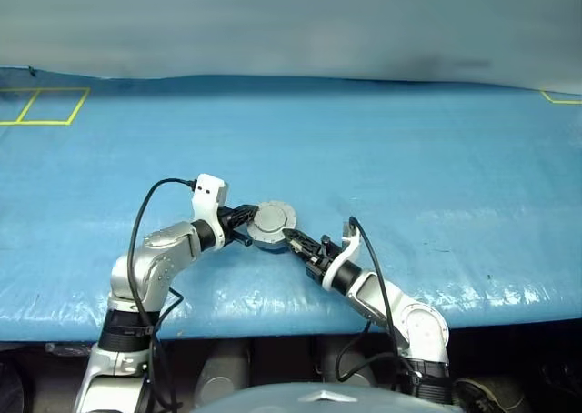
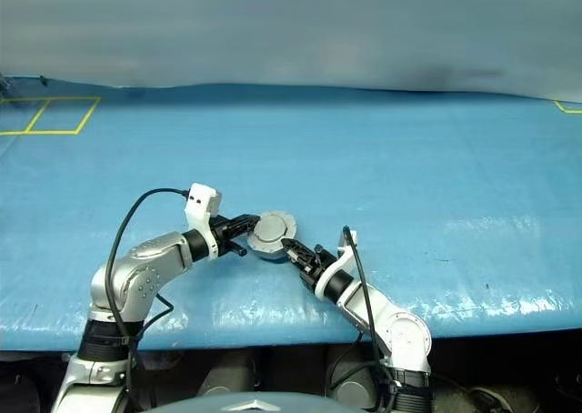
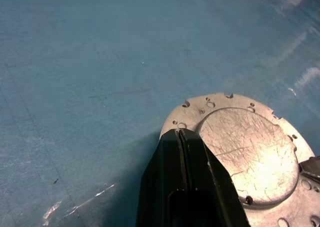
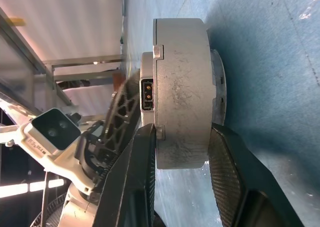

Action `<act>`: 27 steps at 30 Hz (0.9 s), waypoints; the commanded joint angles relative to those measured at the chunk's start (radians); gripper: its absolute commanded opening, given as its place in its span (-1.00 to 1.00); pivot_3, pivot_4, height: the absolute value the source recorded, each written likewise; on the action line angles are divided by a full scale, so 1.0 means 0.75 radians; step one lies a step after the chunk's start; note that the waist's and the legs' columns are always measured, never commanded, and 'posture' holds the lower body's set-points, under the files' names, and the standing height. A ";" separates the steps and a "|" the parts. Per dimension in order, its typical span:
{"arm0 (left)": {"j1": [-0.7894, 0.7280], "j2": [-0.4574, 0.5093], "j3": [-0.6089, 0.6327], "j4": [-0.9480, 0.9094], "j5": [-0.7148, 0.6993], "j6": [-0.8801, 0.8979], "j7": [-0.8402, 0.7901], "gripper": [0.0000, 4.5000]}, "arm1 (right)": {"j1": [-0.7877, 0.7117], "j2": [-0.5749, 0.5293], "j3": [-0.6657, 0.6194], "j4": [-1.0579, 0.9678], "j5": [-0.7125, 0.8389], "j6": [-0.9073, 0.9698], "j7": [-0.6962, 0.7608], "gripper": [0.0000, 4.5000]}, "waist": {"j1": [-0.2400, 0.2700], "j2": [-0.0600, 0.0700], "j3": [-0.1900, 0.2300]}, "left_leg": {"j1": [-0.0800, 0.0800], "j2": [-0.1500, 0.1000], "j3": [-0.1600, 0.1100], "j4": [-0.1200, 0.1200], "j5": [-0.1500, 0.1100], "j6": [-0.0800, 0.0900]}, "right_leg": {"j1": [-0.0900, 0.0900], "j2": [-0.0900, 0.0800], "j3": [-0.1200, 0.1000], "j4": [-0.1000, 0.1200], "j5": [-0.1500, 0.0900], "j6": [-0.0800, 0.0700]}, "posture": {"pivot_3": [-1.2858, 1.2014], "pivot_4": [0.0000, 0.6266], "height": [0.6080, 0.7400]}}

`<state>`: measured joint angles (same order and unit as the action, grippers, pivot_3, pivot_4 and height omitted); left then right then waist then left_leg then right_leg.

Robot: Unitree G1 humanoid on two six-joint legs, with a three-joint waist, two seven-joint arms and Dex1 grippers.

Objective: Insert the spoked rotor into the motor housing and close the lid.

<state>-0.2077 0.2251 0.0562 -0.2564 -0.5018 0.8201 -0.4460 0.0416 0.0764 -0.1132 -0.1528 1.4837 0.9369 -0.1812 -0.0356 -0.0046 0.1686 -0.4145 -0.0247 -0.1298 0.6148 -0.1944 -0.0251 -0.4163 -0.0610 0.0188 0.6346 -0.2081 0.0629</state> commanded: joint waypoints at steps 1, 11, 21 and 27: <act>0.047 -0.095 0.160 -0.134 -0.171 -0.007 0.076 -1.00 | 0.006 0.051 0.010 -0.099 0.089 -0.043 -0.002 -0.49 | -0.001 0.000 0.000 | 0.000 0.000 0.000 0.000 0.000 0.000 | 0.000 0.000 0.000 -0.001 0.000 0.000 | 0.03 -0.52 1.00; 0.332 -0.412 0.339 -0.210 -0.584 0.016 0.290 -0.92 | -0.175 0.014 -0.053 -0.109 0.157 -0.180 0.006 -0.49 | 0.000 -0.001 0.003 | -0.001 0.000 0.001 0.002 -0.001 0.002 | 0.002 0.000 0.000 -0.006 0.001 0.002 | 0.03 -0.52 1.00; 0.431 -0.521 0.300 -0.153 -1.054 -0.014 0.397 0.45 | -0.314 -0.006 -0.041 -0.060 0.165 -0.167 0.010 -0.49 | -0.002 0.000 0.004 | -0.002 0.000 0.001 0.001 -0.002 0.003 | 0.002 0.000 0.000 -0.007 0.001 0.001 | 0.03 -0.52 1.00; 0.486 -0.512 0.240 -0.140 -1.288 -0.055 0.388 1.00 | -0.332 -0.002 -0.027 -0.060 0.183 -0.152 0.005 -0.49 | -0.001 0.000 0.004 | -0.001 0.000 0.001 0.002 -0.002 0.003 | 0.002 0.000 0.000 -0.007 0.001 0.001 | 0.03 -0.52 1.00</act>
<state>0.1390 -0.0731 0.2616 -0.3521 -1.4056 0.7968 -0.1467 -0.1768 0.0650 -0.1502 -0.1559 1.5647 0.8173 -0.2036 -0.0367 -0.0047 0.1716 -0.4155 -0.0247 -0.1288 0.6162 -0.1958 -0.0228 -0.4145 -0.0607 0.0190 0.6295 -0.2071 0.0638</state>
